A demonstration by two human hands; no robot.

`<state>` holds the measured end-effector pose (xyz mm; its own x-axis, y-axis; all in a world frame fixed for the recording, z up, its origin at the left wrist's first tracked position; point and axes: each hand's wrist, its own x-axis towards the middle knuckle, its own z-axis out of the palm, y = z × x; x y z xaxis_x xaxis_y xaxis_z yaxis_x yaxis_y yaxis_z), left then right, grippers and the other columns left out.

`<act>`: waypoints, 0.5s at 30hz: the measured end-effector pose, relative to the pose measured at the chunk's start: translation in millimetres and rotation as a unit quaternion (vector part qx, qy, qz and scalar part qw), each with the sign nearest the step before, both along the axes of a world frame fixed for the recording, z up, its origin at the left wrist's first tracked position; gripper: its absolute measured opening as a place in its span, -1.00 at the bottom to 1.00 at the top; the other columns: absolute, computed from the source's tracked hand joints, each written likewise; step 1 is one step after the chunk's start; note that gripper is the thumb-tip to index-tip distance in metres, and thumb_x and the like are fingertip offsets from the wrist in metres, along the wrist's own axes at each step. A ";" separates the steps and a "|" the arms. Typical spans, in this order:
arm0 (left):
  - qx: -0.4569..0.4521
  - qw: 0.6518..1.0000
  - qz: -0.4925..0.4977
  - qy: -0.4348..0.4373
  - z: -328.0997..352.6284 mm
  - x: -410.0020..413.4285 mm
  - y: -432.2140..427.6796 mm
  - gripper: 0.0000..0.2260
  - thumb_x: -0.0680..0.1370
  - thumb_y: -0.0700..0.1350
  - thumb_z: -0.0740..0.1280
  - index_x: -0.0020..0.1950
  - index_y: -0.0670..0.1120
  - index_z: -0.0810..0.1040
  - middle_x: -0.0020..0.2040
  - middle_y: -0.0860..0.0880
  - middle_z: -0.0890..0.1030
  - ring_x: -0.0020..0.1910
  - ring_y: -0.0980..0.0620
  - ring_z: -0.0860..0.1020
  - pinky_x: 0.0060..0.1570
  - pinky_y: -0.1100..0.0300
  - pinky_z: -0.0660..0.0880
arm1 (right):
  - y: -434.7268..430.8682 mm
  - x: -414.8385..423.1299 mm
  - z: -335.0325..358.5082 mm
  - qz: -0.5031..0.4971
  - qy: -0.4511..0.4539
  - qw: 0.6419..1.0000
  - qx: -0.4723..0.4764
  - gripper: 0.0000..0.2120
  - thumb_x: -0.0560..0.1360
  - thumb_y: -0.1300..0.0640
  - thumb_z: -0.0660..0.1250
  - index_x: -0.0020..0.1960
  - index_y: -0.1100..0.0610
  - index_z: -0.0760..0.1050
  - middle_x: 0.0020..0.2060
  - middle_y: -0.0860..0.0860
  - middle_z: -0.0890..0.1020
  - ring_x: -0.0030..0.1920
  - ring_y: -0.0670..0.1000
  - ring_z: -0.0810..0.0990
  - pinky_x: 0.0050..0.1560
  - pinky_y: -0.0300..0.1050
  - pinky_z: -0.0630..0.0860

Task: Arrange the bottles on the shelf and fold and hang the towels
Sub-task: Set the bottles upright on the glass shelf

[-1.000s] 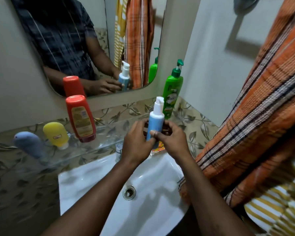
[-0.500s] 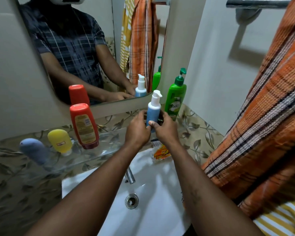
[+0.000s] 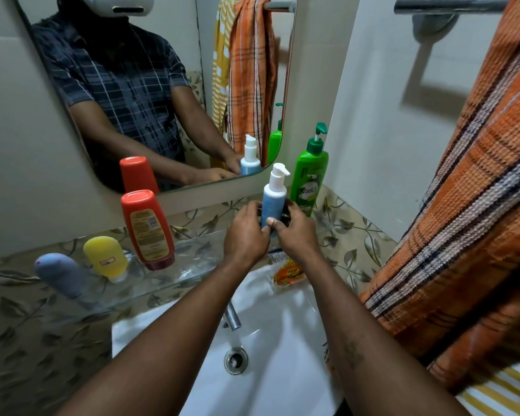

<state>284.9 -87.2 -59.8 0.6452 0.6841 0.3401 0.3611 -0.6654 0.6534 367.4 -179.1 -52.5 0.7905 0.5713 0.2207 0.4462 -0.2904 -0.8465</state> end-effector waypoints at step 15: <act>0.010 0.996 0.053 -0.070 8.9 -33.6 -31.8 -0.45 0.48 -0.12 0.50 0.42 -0.09 0.40 0.29 -0.11 0.50 0.22 -0.15 0.51 0.13 -0.07 0.53 | -51.2 -58.8 16.6 -0.157 -0.162 0.970 0.090 -0.88 0.54 0.10 0.50 0.05 0.06 0.64 -0.12 -0.09 0.72 -0.13 -0.14 0.66 -0.05 -0.07 0.66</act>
<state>251.3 -119.0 -50.9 0.5143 0.7388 0.4355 0.3366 -0.6409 0.6899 308.6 -230.3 -35.8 0.7913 0.2439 0.5606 0.6114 -0.3160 -0.7255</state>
